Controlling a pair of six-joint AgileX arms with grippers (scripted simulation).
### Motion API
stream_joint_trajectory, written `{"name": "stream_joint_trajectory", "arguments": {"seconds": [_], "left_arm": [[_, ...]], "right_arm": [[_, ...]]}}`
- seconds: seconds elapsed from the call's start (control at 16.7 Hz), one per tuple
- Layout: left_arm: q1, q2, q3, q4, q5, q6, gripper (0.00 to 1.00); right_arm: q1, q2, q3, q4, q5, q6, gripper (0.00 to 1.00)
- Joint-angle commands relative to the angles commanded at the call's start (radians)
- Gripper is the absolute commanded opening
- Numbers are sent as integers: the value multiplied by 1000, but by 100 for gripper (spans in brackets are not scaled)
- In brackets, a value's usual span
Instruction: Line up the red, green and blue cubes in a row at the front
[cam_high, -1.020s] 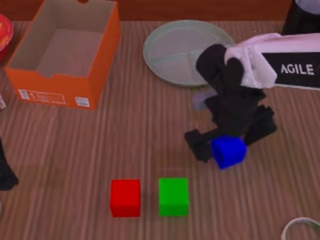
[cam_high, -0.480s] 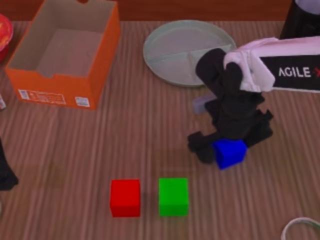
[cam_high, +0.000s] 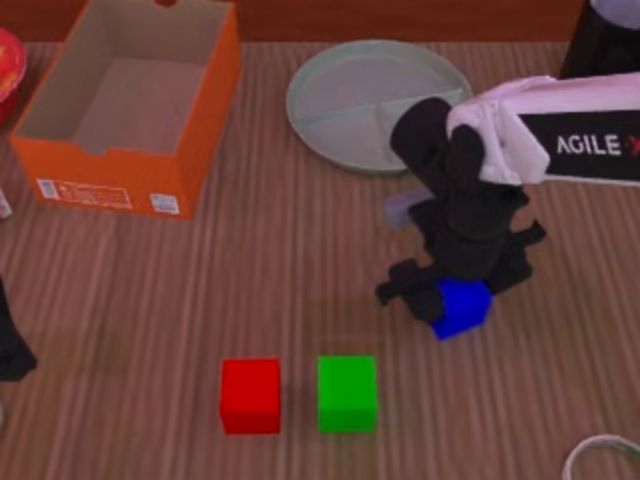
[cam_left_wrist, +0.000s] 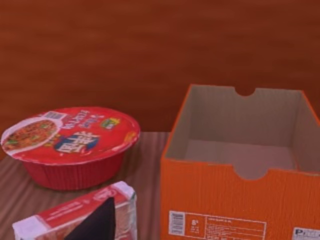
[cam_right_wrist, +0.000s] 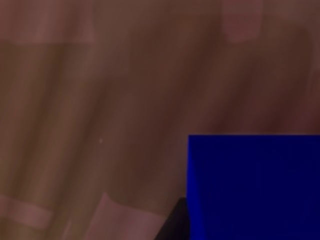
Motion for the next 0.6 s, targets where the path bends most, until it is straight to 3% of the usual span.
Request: {"name": "stream_joint_trajectory", "arguments": {"seconds": [0.12,0.6], "left_arm": [[0,0,0,0,0,0,100],[0,0,0,0,0,0,100]], "right_arm": [[0,0,0,0,0,0,0],[-2,-2,0,0,0,1,0]]}}
